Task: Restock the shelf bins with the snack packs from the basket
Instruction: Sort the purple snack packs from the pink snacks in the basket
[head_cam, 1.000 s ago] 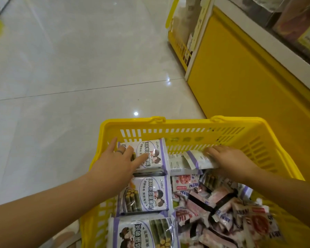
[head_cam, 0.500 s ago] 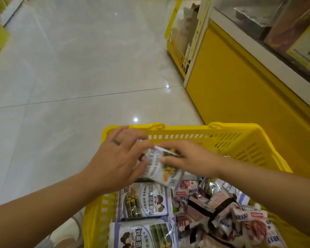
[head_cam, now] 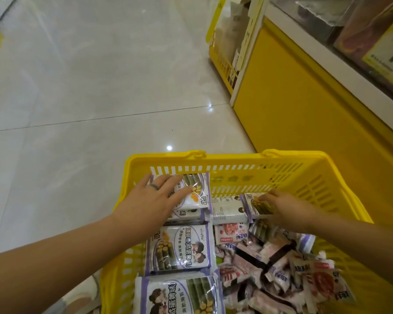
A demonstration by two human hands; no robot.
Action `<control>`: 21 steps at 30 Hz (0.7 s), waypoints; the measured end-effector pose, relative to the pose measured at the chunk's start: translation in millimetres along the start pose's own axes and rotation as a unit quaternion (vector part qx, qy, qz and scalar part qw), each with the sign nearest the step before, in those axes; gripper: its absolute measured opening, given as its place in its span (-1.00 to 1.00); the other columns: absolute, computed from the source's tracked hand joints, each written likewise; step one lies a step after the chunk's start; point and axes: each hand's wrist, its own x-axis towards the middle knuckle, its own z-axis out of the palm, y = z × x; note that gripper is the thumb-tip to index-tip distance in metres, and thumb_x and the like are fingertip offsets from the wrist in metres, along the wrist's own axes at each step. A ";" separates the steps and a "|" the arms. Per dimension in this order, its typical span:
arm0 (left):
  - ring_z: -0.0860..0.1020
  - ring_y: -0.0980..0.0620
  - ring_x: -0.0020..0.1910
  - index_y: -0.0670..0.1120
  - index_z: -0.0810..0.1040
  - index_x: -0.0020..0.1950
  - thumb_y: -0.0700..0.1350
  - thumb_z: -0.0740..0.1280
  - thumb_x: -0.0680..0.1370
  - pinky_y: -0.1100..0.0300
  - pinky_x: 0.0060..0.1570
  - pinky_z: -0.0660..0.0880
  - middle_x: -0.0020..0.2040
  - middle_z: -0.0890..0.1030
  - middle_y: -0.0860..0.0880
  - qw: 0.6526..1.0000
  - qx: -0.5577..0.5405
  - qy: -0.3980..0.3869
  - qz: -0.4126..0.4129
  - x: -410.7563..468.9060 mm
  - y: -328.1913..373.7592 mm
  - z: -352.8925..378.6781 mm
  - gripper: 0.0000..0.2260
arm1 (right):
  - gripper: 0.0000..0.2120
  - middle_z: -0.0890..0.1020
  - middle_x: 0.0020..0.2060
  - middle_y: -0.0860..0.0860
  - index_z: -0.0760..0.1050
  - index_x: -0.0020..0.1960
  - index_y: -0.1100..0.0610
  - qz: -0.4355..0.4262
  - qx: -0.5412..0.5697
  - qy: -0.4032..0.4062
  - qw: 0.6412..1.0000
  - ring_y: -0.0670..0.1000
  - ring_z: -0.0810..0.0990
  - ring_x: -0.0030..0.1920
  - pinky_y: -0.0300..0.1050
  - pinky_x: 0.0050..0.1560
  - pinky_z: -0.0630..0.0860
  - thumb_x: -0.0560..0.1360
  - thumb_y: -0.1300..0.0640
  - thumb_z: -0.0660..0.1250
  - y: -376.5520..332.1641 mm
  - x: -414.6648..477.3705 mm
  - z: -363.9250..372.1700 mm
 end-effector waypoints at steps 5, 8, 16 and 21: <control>0.01 -0.13 0.54 0.11 -0.23 0.55 -0.06 0.20 0.61 -0.10 0.46 0.02 0.59 -0.10 -0.08 1.000 0.011 -0.005 -0.014 0.3 2.1 1.9 -0.31 | -0.32 0.10 0.52 0.04 0.01 0.52 -0.12 -0.059 -0.102 0.004 0.993 0.12 0.18 0.46 0.03 0.33 0.32 0.53 0.02 0.30 4.6 15.4 27.6; 0.00 -0.12 0.55 0.12 -0.22 0.55 -0.06 0.21 0.61 -0.09 0.46 0.01 0.59 -0.10 -0.07 1.000 0.004 -0.004 -0.015 1.0 2.2 1.1 -0.30 | -0.31 0.05 0.53 0.04 0.01 0.52 -0.15 -0.079 -0.146 0.011 0.986 0.14 0.16 0.47 0.13 0.35 0.28 0.52 0.00 0.32 1.9 22.9 28.1; -0.01 -0.10 0.55 0.14 -0.23 0.55 -0.01 0.20 0.62 -0.07 0.47 -0.01 0.59 -0.10 -0.05 1.000 -0.004 0.009 -0.013 -0.2 1.8 2.6 -0.31 | -0.22 0.20 0.49 0.06 -0.07 0.54 -0.05 -0.013 -0.116 0.001 0.993 0.14 0.20 0.44 0.07 0.34 0.30 0.50 -0.07 0.33 4.5 26.2 30.3; 0.02 -0.11 0.55 0.13 -0.20 0.56 0.00 0.21 0.61 -0.08 0.47 0.01 0.59 -0.08 -0.06 1.000 -0.012 0.006 -0.015 -1.5 1.1 2.4 -0.31 | 0.07 0.18 0.49 0.07 -0.10 0.55 0.01 0.021 -0.113 -0.068 0.991 0.18 0.07 0.48 0.11 0.42 0.24 0.30 -0.21 0.48 7.7 34.9 19.9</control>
